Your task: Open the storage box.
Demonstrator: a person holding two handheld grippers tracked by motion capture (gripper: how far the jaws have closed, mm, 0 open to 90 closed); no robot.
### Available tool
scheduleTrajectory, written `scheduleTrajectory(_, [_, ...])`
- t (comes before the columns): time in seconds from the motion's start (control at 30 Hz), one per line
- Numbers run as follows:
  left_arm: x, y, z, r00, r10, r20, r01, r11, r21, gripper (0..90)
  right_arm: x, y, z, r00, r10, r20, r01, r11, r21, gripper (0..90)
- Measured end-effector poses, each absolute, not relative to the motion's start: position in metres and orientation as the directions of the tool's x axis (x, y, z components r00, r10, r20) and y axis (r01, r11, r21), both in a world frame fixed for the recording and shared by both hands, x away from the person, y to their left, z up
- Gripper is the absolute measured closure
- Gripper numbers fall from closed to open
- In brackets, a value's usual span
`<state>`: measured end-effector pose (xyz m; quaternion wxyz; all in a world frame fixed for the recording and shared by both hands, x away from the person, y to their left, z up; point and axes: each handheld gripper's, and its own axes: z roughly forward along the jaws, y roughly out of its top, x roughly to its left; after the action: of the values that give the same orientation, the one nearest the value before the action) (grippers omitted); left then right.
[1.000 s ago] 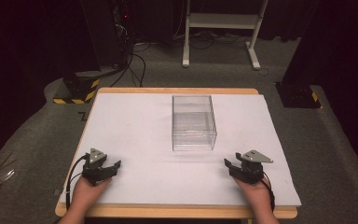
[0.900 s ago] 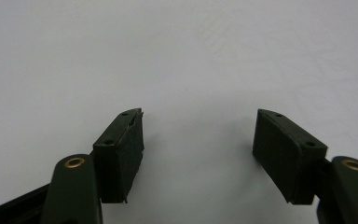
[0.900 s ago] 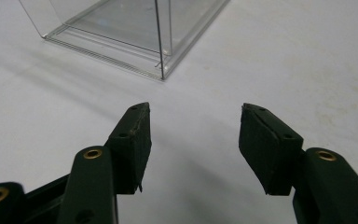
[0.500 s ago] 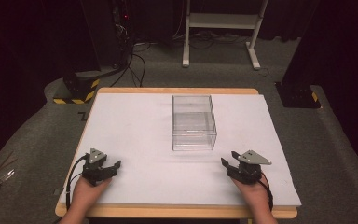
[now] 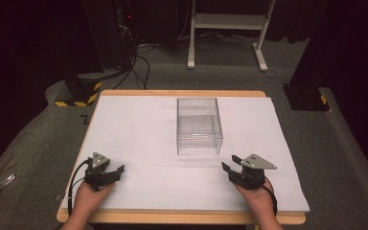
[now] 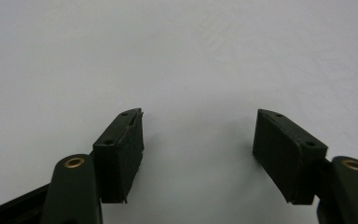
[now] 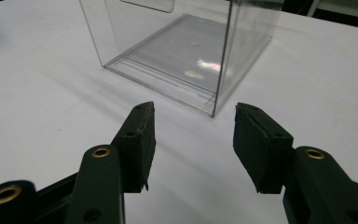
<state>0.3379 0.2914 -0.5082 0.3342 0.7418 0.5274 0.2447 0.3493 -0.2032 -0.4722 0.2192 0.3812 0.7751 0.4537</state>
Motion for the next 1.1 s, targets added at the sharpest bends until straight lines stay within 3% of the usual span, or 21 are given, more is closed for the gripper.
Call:
scheduleTrajectory(0.6, [0.338, 0.291, -0.508, 0.326, 0.945, 0.016, 0.618, -0.226, 0.753, 33.7, 0.359, -0.177, -0.458, -0.680, 0.733, 0.039, 0.374, 0.301, 0.877, 43.8])
scheduleTrajectory(1.1, [0.338, 0.291, -0.508, 0.330, 0.944, 0.014, 0.616, -0.227, 0.754, 33.7, 0.384, -0.155, -0.450, -0.673, 0.739, 0.031, 0.358, 0.288, 0.888, 43.3])
